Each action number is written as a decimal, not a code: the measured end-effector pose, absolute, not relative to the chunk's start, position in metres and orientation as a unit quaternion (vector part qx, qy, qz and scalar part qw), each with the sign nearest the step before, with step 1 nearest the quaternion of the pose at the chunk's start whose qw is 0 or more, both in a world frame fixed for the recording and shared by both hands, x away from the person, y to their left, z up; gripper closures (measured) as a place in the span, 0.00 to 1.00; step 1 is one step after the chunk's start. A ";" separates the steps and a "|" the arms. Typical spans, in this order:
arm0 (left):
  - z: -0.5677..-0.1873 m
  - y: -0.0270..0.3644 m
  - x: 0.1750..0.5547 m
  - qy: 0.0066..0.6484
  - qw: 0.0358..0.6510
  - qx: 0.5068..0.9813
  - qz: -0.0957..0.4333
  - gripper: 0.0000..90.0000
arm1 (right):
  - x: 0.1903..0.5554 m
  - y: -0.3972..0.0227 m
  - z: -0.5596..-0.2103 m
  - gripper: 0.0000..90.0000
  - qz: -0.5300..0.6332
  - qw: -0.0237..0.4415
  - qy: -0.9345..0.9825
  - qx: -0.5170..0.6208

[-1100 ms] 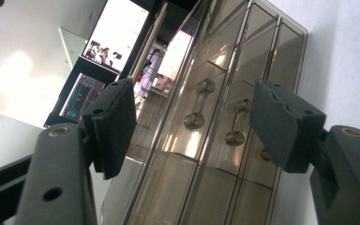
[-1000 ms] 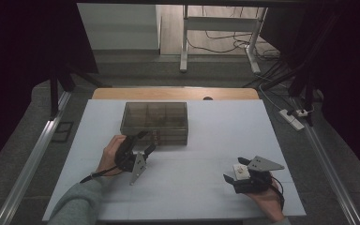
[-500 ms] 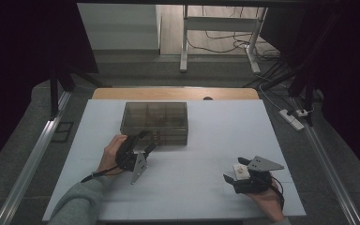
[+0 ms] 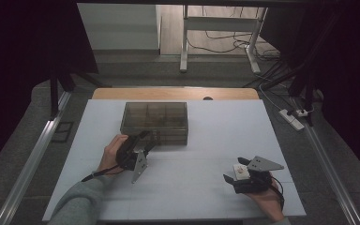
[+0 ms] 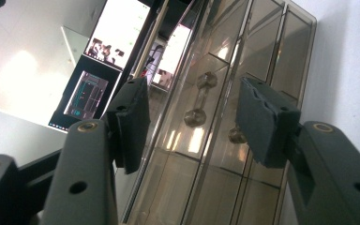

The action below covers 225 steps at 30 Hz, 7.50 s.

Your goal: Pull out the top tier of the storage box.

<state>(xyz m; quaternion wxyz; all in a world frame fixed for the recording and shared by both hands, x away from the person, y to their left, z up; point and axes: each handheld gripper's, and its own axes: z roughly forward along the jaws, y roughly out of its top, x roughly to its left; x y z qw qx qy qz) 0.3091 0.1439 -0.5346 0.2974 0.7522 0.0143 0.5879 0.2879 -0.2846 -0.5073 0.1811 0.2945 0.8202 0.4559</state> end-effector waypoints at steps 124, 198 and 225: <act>-0.548 0.141 0.321 -0.012 0.249 0.740 0.625 0.85 | 0.288 -0.284 -0.508 0.13 0.454 0.182 0.821 0.296; -0.552 0.136 0.318 -0.018 0.231 0.728 0.646 0.88 | 0.288 -0.285 -0.507 0.13 0.452 0.184 0.821 0.296; -0.551 0.136 0.311 -0.021 0.233 0.729 0.644 0.88 | 0.288 -0.285 -0.507 0.13 0.453 0.184 0.821 0.295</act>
